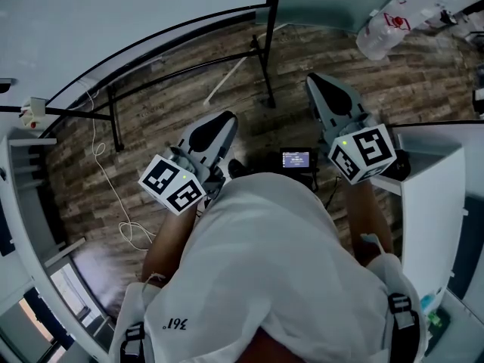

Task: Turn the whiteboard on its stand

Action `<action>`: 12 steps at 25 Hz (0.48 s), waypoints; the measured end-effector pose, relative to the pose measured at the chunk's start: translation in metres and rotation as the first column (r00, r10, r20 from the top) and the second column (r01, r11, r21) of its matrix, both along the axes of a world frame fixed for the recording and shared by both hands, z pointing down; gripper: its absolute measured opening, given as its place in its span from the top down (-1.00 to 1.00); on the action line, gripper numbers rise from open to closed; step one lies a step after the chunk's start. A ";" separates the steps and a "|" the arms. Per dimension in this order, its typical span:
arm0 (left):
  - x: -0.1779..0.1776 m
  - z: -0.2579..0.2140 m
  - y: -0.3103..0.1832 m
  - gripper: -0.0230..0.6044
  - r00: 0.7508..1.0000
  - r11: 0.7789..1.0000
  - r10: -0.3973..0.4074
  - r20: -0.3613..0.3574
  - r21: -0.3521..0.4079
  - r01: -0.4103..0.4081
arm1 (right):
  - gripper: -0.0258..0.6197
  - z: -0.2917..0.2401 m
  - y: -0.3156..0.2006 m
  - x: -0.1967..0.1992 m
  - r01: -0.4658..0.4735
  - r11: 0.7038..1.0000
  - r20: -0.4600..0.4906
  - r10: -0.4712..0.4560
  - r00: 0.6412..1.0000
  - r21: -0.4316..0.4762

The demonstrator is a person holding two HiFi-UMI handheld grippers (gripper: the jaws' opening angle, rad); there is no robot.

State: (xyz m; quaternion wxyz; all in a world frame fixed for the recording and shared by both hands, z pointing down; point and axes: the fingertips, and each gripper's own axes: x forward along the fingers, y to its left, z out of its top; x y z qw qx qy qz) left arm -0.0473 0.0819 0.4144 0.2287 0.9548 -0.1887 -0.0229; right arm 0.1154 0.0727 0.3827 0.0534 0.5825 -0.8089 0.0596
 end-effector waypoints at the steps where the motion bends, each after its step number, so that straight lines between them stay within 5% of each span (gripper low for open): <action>1: 0.001 0.000 0.000 0.79 1.000 1.000 0.000 0.000 -0.001 0.000 | 0.84 0.001 -0.001 -0.001 0.005 1.000 -0.002 -0.005 1.000 -0.002; 12: -0.001 0.003 -0.004 0.79 1.000 1.000 0.008 -0.005 -0.012 -0.009 | 0.84 0.007 -0.004 -0.008 0.009 1.000 -0.010 -0.009 1.000 -0.019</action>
